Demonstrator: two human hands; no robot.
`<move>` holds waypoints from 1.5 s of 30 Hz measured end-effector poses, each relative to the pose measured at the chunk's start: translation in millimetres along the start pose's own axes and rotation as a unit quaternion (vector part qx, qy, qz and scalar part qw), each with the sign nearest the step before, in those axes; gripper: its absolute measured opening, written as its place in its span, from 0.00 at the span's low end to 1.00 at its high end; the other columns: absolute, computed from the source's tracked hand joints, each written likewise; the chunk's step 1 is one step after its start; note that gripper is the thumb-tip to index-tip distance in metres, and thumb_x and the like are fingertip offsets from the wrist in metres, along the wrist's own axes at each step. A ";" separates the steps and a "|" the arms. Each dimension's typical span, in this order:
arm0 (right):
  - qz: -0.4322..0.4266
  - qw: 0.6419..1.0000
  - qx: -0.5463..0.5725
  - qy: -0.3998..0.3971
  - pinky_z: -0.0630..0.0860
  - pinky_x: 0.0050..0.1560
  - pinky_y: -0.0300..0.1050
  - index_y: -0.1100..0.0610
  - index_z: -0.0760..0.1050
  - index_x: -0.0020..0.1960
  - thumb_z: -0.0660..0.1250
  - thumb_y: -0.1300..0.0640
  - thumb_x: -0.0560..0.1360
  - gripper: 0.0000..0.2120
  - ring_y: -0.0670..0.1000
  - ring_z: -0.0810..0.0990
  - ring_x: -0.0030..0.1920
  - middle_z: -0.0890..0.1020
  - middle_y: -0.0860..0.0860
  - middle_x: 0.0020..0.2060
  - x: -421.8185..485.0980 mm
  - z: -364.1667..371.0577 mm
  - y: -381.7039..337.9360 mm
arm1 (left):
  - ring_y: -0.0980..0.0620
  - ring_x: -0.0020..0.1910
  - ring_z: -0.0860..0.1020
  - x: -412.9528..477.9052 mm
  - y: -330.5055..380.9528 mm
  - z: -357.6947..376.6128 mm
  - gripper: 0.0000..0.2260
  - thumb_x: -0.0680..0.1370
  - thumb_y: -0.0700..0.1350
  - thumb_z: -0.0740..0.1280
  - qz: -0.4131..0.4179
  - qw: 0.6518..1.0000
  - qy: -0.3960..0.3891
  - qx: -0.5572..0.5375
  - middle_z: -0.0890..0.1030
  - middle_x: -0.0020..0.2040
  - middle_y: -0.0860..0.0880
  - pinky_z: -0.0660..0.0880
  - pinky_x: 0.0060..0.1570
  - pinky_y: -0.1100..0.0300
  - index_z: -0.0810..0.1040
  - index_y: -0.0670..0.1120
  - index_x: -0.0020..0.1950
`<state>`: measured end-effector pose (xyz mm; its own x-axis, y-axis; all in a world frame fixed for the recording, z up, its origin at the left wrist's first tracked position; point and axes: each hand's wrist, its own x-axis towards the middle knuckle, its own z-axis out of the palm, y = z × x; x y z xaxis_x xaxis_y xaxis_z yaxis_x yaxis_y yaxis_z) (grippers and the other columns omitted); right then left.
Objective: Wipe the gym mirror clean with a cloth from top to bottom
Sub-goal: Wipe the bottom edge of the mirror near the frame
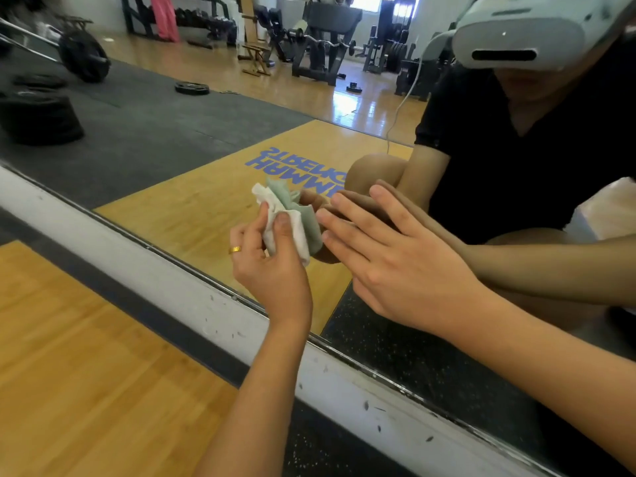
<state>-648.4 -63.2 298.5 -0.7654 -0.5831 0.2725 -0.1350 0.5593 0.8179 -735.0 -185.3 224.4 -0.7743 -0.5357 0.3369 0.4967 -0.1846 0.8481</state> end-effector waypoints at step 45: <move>-0.012 0.998 0.052 0.017 0.50 0.80 0.67 0.60 0.72 0.75 0.57 0.54 0.80 0.24 0.61 0.61 0.81 0.68 0.57 0.78 83.5 -8.5 -18.7 | 0.59 0.57 0.79 27.1 -46.3 -19.8 0.10 0.80 0.42 0.71 -0.174 0.979 0.101 -0.017 0.80 0.57 0.55 0.76 0.58 0.65 0.83 0.48 0.61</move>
<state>-704.5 -127.4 310.3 -0.7392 -0.6156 0.2732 -0.2184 0.6027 0.7675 -771.2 -207.6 186.2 -0.8074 -0.5868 -0.0606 0.2320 -0.4104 0.8819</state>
